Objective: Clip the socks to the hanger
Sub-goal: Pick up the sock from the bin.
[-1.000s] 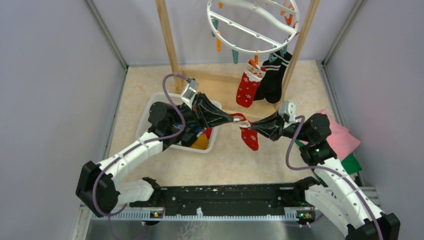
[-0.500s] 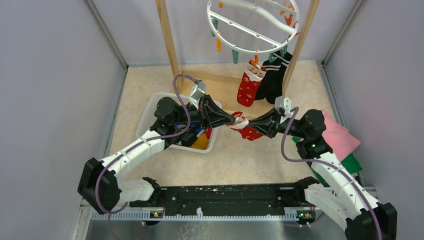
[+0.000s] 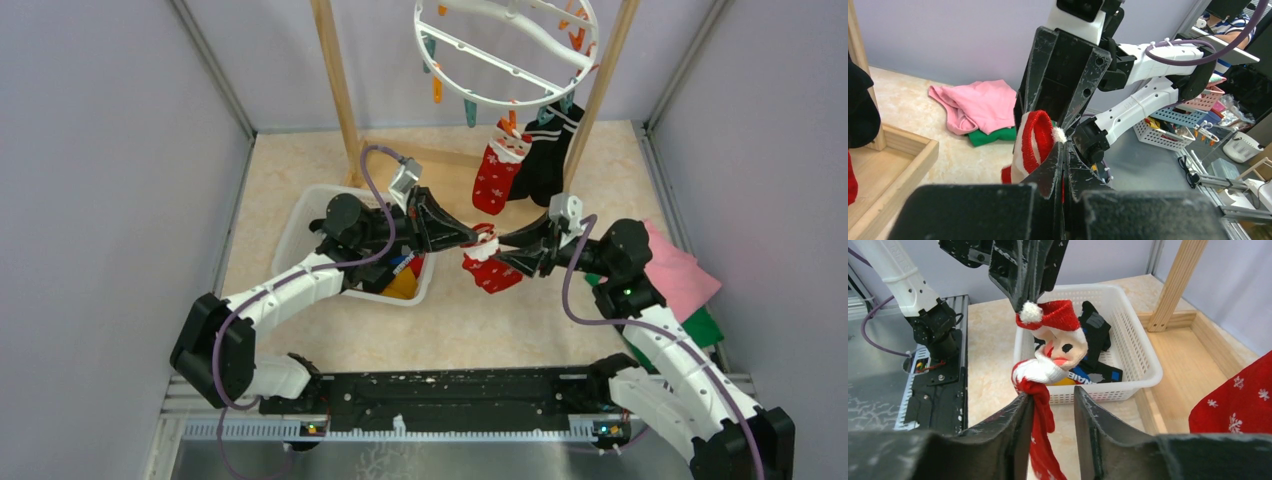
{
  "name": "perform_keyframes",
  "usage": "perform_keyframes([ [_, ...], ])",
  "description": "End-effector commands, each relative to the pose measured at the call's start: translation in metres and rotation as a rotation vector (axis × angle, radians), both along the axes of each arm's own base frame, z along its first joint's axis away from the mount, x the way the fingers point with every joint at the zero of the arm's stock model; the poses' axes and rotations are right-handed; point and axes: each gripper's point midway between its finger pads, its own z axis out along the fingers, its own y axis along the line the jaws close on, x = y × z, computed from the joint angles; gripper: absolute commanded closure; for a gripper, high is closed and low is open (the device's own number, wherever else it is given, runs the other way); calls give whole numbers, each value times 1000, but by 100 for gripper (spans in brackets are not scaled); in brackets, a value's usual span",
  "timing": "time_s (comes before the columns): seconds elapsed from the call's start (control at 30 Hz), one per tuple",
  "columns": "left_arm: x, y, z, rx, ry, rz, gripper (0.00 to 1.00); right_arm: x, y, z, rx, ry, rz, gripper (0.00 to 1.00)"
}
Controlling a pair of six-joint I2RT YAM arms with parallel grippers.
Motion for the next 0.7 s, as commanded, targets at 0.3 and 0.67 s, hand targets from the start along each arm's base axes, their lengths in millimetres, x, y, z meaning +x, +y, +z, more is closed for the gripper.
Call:
perform_keyframes([
  [0.3,2,2,5,10,-104,6,100,7,1,19,6,-59,7,44],
  [0.67,-2,7,13,1,-83,-4,100,7,4,10,19,22,19,34],
])
